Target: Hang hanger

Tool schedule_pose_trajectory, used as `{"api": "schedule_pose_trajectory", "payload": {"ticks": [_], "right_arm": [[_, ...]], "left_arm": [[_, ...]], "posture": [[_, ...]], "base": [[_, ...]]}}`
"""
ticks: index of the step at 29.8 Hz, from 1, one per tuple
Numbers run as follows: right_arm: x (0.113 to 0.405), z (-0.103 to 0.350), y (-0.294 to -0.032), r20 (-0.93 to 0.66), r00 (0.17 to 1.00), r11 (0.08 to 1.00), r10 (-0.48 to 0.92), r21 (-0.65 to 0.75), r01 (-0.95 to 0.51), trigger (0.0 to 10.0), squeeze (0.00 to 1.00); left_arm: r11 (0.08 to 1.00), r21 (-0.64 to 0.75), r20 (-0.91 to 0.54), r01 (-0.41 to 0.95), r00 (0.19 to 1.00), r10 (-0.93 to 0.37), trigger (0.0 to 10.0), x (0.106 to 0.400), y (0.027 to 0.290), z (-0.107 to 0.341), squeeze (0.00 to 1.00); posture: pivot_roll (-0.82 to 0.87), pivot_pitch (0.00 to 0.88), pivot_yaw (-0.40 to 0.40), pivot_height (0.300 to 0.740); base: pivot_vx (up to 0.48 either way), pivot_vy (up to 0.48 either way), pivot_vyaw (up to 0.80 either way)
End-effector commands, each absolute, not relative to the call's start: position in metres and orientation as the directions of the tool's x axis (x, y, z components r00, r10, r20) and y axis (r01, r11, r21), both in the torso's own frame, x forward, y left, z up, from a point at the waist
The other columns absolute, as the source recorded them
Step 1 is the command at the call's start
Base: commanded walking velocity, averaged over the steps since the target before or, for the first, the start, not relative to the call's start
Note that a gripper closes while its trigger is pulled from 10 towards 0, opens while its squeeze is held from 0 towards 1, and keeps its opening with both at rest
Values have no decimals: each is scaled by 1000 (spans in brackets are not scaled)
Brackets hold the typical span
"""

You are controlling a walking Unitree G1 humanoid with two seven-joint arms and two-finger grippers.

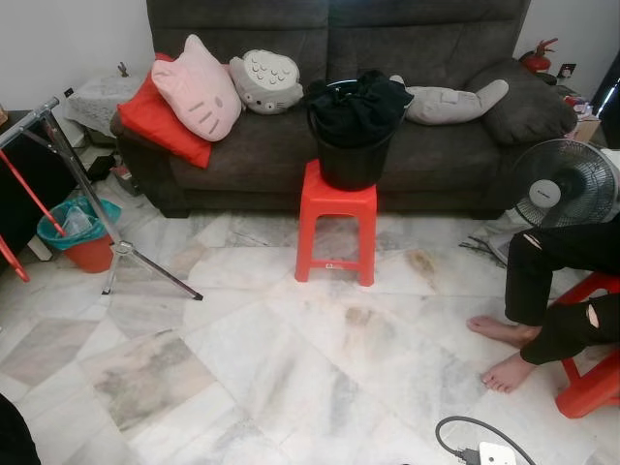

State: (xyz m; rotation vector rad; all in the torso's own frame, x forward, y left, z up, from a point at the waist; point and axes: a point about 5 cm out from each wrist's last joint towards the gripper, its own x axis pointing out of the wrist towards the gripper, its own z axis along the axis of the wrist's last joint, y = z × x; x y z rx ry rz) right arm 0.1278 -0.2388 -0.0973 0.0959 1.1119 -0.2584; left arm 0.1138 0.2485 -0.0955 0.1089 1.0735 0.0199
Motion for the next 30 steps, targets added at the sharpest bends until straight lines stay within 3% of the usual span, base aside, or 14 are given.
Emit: {"api": "schedule_pose_trajectory", "payload": {"ticks": [1, 4, 30], "right_arm": [[126, -98, -241, -898, 409, 965, -164, -61, 254, 10000, 0], [127, -97, -241, -892, 421, 967, -168, -66, 246, 10000, 0], [128, -96, -243, -889, 424, 975, -175, -95, 203, 10000, 0]], "left_arm": [[994, 100, -884, 34, 462, 73, 10000, 110, 251, -96, 0], [994, 100, -884, 34, 463, 73, 10000, 110, 251, -96, 0], [995, 92, -882, 30, 467, 67, 10000, 111, 250, -96, 0]], "posture": [[-103, 0, 29, 740], [-106, 0, 33, 740], [-114, 0, 34, 740]], "base": [[0, 0, 0], [0, 0, 0], [0, 0, 800]]}}
